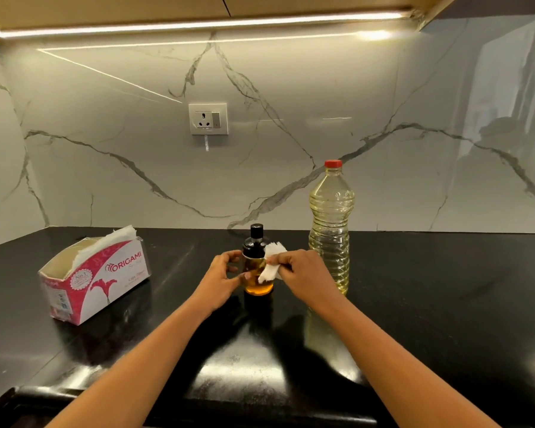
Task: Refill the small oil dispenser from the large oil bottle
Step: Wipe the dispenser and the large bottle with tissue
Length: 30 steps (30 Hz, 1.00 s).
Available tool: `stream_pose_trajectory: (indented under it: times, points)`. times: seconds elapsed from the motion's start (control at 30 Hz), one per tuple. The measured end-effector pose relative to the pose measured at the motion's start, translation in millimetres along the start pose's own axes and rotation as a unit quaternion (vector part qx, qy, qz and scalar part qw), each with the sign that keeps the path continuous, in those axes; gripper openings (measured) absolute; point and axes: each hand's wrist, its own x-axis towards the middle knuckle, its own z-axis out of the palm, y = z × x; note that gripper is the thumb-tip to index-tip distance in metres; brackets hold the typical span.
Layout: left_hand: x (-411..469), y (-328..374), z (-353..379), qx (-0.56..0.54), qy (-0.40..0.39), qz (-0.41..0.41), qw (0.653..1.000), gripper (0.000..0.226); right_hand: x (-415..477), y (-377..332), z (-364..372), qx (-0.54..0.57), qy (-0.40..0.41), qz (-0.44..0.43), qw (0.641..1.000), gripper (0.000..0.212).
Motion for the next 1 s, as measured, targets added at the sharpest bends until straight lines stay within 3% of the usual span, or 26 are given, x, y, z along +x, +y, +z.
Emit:
stream_pose_trajectory:
  times: [0.13,0.27,0.37,0.5,0.6,0.87,1.0]
  points:
    - [-16.7,9.6,-8.1,-0.014,0.064,0.007,0.998,0.048,-24.1,8.7,-9.4,0.005,0.033,0.033,0.999,0.03]
    - [-51.1,50.6,0.9,-0.043,0.093,0.128,0.986,0.028,-43.8,7.1,-21.8,0.146,0.086,0.096,0.981,0.029]
    - [-59.0,87.4,10.6,-0.085,0.109,0.162,0.977,0.007,-52.8,8.5,-45.3,0.208,0.169,0.129,0.955,0.027]
    - [-28.4,137.7,21.3,-0.048,0.133,0.22,0.965,0.016,-57.8,15.6,-85.3,0.24,0.3,0.138,0.913,0.023]
    - [10.5,175.7,23.0,-0.007,0.14,0.239,0.961,0.031,-45.5,24.0,-106.7,0.222,0.344,0.143,0.901,0.017]
    - [83.5,227.7,31.8,0.047,0.1,0.183,0.977,0.046,11.1,34.8,-115.4,0.2,0.333,0.123,0.913,0.019]
    - [87.3,227.8,38.0,0.057,0.082,0.205,0.974,0.034,31.7,44.9,-109.4,0.243,0.283,0.127,0.919,0.018]
